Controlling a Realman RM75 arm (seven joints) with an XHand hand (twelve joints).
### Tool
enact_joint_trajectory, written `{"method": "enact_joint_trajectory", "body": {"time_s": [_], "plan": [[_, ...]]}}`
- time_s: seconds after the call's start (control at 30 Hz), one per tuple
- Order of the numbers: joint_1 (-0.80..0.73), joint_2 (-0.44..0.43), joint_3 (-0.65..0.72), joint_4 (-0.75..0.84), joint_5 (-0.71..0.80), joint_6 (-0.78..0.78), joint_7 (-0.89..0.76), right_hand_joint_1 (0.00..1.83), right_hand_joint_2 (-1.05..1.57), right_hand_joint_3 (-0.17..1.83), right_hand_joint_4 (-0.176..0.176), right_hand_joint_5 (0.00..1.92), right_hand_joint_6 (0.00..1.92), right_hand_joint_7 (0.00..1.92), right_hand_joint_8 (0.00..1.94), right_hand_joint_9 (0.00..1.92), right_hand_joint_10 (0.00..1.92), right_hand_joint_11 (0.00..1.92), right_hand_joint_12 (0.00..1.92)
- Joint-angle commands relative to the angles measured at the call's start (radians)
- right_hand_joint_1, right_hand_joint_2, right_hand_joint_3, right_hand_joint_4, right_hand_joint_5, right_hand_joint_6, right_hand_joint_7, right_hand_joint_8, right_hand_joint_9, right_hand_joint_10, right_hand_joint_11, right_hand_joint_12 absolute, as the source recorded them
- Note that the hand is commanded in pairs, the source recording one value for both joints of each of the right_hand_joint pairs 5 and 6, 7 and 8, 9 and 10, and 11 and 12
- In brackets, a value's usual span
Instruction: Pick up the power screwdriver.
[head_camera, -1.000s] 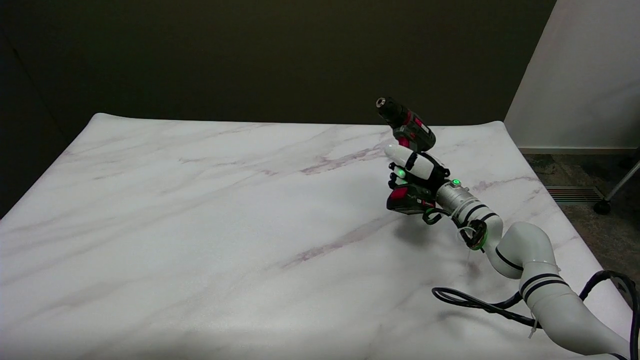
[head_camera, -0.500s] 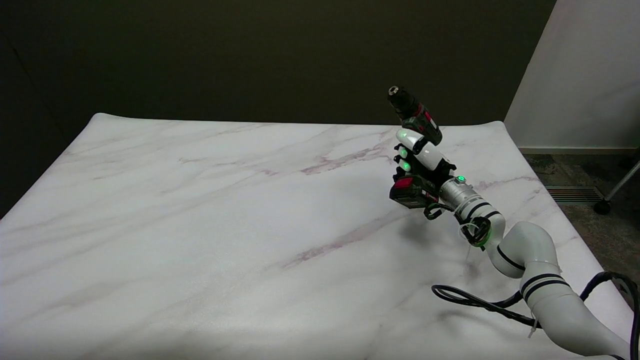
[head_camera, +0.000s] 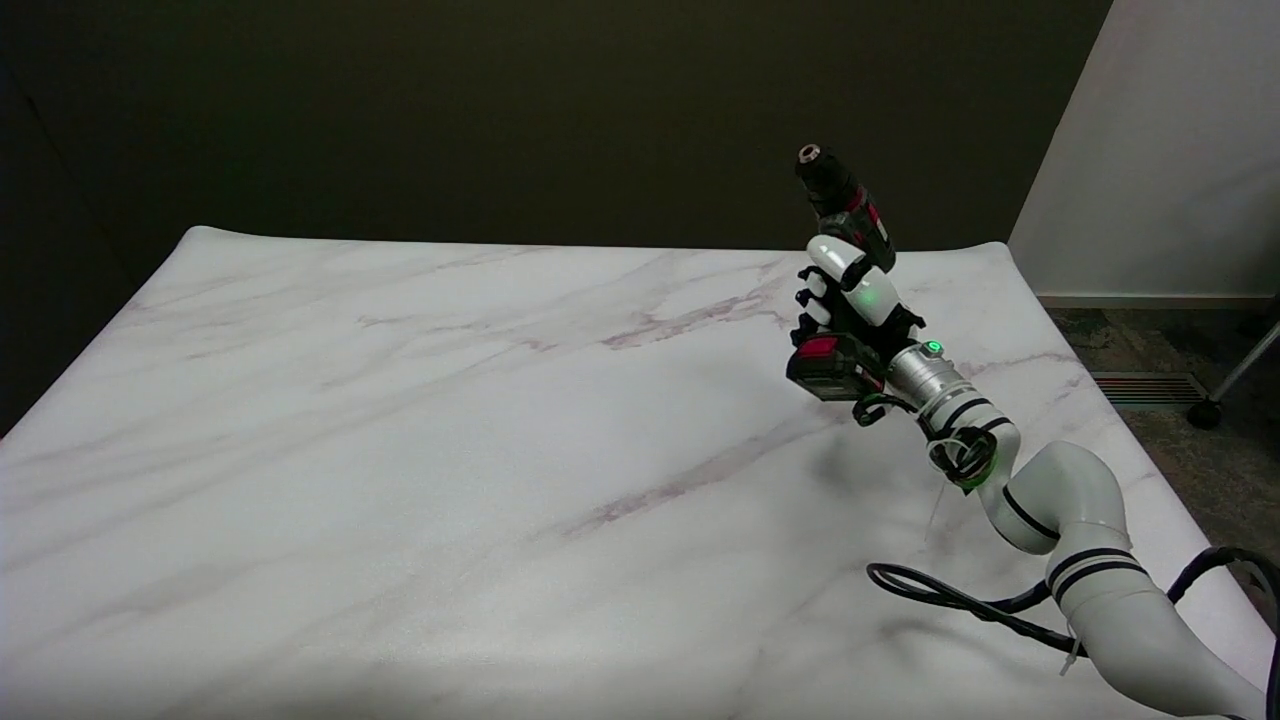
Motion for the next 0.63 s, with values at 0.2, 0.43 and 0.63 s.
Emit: {"method": "enact_joint_trajectory", "body": {"time_s": [0.2,0.43,0.63], "plan": [[-0.012,-0.002,0.057,0.046,0.046,-0.093,-0.001,0.91,1.53,1.32,0.002,1.92,1.92,1.92,1.92,1.92,1.92,1.92,1.92],[-0.012,-0.003,0.057,0.039,0.066,-0.096,-0.001,0.93,0.73,1.46,0.032,1.92,1.92,1.92,1.92,1.92,1.92,1.92,1.92],[-0.013,-0.004,0.057,0.032,0.081,-0.097,-0.001,0.8,-0.15,0.18,0.015,1.92,1.92,1.92,1.92,1.92,1.92,1.92,1.92]]}}
